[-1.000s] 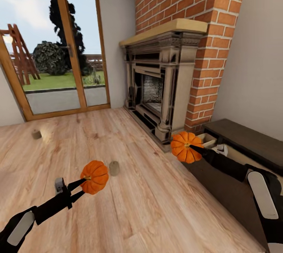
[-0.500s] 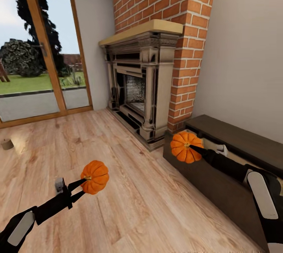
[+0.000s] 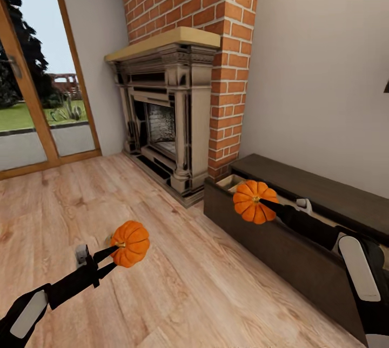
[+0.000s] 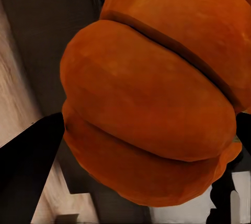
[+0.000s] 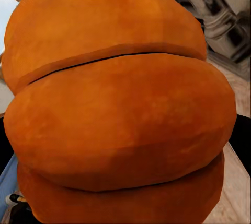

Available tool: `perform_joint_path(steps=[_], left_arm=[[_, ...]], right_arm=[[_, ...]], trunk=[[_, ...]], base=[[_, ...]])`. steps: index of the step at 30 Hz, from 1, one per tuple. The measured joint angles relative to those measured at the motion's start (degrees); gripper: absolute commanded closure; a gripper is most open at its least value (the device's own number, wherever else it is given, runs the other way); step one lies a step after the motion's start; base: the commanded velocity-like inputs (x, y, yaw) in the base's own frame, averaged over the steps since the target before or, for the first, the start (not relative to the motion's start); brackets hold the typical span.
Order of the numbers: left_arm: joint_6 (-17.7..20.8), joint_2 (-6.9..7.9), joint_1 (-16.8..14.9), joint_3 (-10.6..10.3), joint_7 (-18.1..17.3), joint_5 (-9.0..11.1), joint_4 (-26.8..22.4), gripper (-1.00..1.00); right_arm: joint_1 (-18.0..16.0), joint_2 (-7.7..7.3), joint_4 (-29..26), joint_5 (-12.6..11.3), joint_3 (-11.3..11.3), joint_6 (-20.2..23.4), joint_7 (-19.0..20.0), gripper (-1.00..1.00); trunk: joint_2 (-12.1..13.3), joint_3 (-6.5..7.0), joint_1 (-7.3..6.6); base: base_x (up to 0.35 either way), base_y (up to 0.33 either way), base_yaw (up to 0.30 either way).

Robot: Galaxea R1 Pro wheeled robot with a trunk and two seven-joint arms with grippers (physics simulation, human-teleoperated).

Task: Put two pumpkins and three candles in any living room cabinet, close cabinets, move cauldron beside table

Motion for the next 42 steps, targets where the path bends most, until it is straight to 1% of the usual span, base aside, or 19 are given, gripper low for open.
perform_joint_path(steps=[8, 10, 17, 30, 32, 34, 36, 42], left_arm=[[0.0, 0.07, 0.0, 0.0, 0.0, 0.0, 0.0, 1.0], [0.0, 0.05, 0.0, 0.0, 0.0, 0.0, 0.0, 1.0], [0.0, 0.05, 0.0, 0.0, 0.0, 0.0, 0.0, 1.0], [0.0, -0.02, 0.0, 0.0, 0.0, 0.0, 0.0, 1.0], [0.1, -0.07, 0.0, 0.0, 0.0, 0.2, 0.0, 1.0], [0.2, -0.08, 0.0, 0.0, 0.0, 0.4, 0.0, 1.0], [0.2, -0.09, 0.0, 0.1, 0.0, 0.4, 0.0, 1.0], [0.1, -0.1, 0.0, 0.1, 0.0, 0.3, 0.0, 1.0]], right_arm=[[0.0, 0.01, 0.0, 0.0, 0.0, 0.0, 0.0, 1.0], [0.0, 0.02, 0.1, -0.9, -0.1, 0.2, 0.0, 1.0], [0.0, 0.02, 0.0, -1.0, -0.1, 0.1, 0.0, 1.0], [0.0, 0.02, 0.2, -0.6, -0.1, 0.1, -0.1, 1.0], [0.0, 0.01, 0.3, -0.5, -0.1, 0.1, -0.1, 1.0], [0.0, 0.02, 0.2, -1.0, -0.1, 0.1, -0.1, 1.0], [0.0, 0.02, 0.3, -0.7, -0.1, 0.1, -0.1, 1.0], [0.0, 0.02, 0.2, -1.0, -0.1, -0.4, 0.0, 1.0]], trunk=[[0.0, 0.0, -0.01], [0.0, 0.0, -0.02], [0.0, 0.0, -0.02], [0.0, 0.0, 0.0], [0.0, 0.0, -0.01], [0.0, 0.01, -0.01], [0.0, 0.01, -0.01], [0.0, 0.09, -0.03]], base=[[0.028, 0.017, -0.292], [0.155, 0.115, -0.292], [0.177, 0.124, -0.292], [0.01, 0.015, -0.292], [0.045, 0.102, -0.292], [0.071, 0.128, -0.292], [0.092, 0.142, -0.292], [0.168, 0.155, -0.292]])
